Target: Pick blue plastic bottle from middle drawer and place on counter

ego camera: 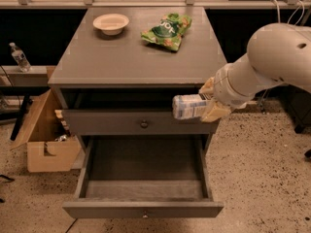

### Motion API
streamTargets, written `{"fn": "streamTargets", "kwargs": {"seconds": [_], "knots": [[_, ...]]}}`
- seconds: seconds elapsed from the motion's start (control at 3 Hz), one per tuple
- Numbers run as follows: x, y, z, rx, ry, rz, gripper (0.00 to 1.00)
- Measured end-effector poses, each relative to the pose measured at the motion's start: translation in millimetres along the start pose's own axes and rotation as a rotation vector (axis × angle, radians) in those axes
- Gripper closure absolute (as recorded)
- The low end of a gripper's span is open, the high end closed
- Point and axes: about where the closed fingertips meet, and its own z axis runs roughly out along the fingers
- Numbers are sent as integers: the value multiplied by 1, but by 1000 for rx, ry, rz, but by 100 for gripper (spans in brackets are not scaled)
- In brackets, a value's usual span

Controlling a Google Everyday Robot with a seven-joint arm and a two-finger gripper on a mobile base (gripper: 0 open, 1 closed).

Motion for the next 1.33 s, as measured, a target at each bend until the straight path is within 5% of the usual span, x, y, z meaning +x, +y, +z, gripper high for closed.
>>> {"fn": "streamTargets", "kwargs": {"seconds": [0.67,1.33], "knots": [[-16,-70,-24,61,22,27,100],[-38,-179,-1,97,-58,218,100]]}}
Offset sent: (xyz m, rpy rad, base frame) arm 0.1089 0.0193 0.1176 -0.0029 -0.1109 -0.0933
